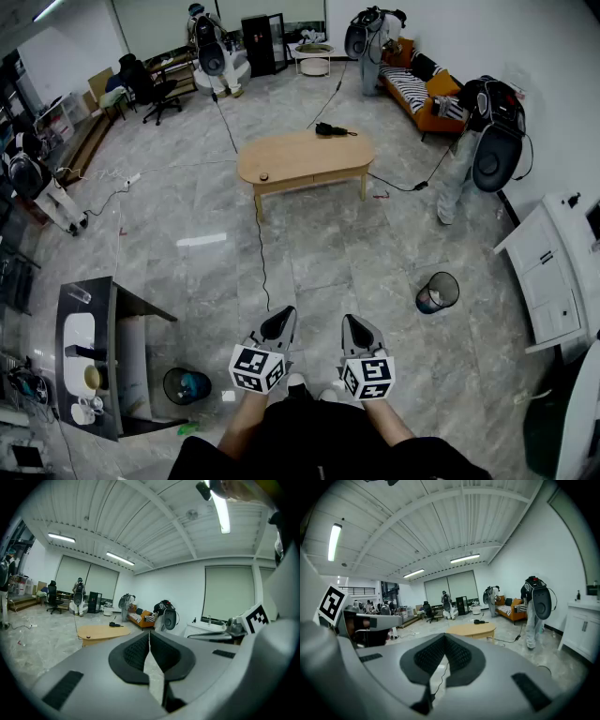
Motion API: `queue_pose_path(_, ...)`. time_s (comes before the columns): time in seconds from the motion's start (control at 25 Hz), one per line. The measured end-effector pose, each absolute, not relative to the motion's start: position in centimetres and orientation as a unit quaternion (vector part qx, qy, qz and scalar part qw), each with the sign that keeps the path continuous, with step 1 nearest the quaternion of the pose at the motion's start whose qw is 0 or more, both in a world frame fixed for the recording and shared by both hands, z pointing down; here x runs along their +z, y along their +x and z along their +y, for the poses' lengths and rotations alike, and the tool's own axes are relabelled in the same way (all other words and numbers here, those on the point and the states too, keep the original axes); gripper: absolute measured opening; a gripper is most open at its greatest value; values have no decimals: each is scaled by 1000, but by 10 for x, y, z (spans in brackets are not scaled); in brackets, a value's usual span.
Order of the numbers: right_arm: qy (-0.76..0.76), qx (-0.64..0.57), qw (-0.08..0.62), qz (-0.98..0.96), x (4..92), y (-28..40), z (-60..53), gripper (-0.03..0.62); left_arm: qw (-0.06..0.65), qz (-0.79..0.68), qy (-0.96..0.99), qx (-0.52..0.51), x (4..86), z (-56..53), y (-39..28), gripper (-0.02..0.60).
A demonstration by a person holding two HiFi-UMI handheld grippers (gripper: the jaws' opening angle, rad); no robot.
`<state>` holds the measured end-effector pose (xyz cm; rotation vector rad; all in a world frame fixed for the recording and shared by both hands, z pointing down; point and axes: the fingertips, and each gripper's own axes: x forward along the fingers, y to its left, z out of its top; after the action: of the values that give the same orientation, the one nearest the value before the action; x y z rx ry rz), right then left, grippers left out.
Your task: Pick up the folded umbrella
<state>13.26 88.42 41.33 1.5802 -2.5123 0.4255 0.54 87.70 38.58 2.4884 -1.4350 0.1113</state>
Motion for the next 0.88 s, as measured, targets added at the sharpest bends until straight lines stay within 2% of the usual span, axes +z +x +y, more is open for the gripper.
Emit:
queue_pose_path(0.36,528,129,42,-838,401,122,867,9,102,-509,853,55,378,858,-7,18)
queue_pose_path(0.88,514,137,45,-846,401,93,856,12,95,-510,854,48,376,844,-31,18)
